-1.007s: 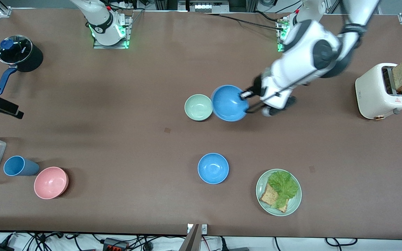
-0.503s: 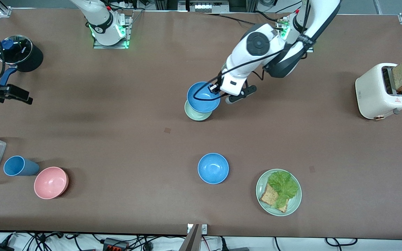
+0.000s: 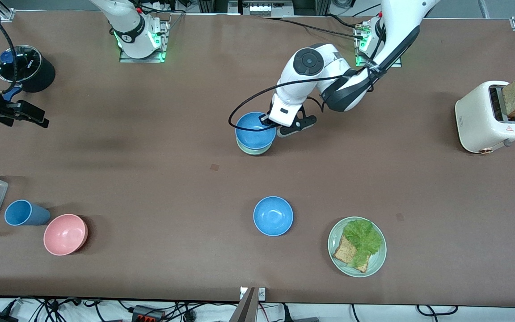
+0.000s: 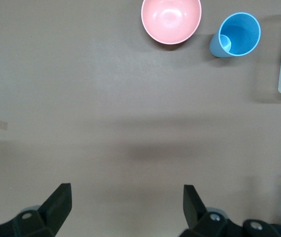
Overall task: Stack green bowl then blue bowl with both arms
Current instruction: 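Carry the blue bowl with the left gripper and lower it into the green bowl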
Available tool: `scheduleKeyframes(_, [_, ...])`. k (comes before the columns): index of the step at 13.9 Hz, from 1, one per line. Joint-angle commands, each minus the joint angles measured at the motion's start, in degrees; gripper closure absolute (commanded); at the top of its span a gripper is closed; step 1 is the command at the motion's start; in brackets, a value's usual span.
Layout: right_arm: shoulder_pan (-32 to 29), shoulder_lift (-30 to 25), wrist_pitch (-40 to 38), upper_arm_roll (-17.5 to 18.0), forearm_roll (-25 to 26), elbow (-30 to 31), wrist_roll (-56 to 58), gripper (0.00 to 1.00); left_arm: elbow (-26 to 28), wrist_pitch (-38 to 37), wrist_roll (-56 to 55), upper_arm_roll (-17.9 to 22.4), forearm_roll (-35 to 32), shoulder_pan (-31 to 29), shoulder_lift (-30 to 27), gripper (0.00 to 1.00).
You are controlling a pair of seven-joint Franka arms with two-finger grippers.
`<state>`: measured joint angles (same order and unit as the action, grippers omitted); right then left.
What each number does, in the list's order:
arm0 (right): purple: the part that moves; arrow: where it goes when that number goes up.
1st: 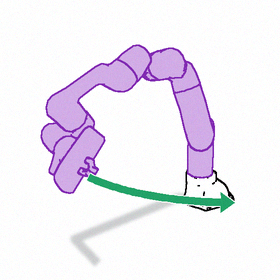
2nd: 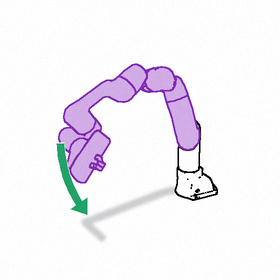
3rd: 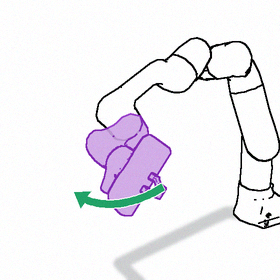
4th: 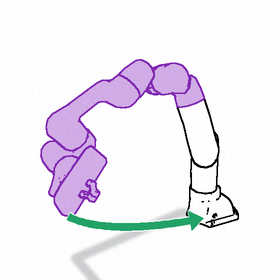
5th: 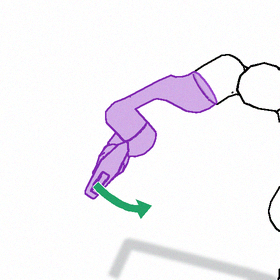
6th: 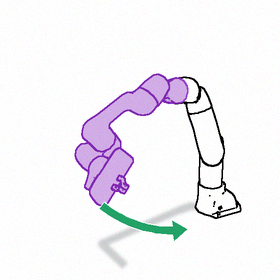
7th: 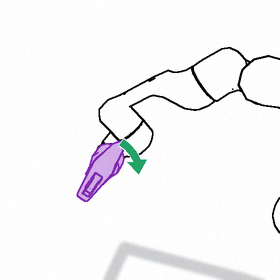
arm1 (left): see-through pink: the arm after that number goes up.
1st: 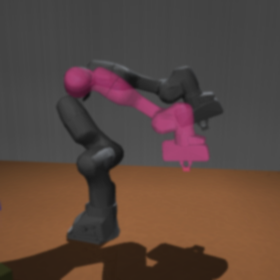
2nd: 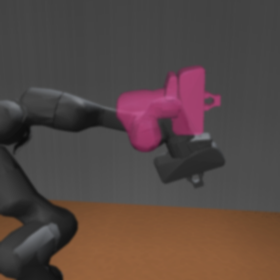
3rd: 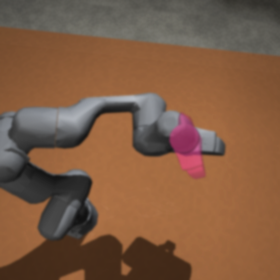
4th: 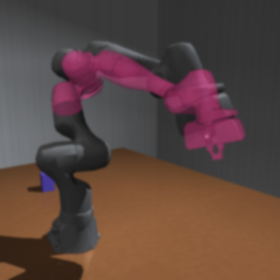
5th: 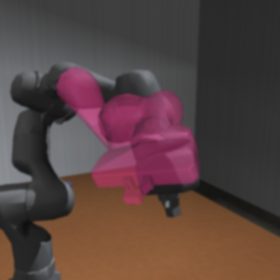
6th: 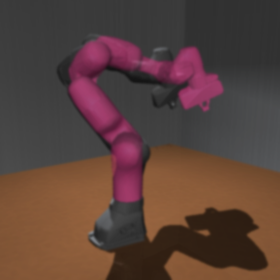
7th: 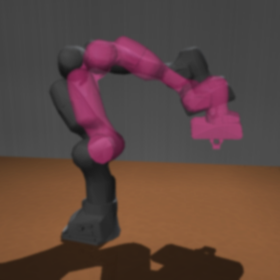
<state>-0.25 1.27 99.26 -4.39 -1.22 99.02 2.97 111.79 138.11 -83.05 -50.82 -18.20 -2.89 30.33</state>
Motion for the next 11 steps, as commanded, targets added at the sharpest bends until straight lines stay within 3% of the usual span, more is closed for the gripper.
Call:
scheduleKeyframes(1, [0.2, -0.7, 0.7, 0.2, 1.0, 0.3, 0.4, 0.00, -1.7, 0.2, -1.7, 0.9, -2.2, 1.9, 2.2, 1.00])
scheduleKeyframes(6, [0.4, -1.1, 1.1, 0.3, 2.5, 0.2, 0.4, 0.00, -1.8, 1.6, -1.1, 3.8, -2.8, 4.0, 5.1, 0.97])
scheduleKeyframes(10, [0.4, -1.1, 0.8, 0.3, 2.4, 0.2, 0.5, 0.00, -1.8, 1.6, -1.8, 3.8, -4.6, 4.6, 5.6, 0.97])
scheduleKeyframes(11, [0.3, -1.1, 0.8, 0.3, 2.4, 0.2, 0.4, 0.00, -1.8, 1.6, -2.4, 3.9, -3.7, 4.4, 5.6, 0.91])
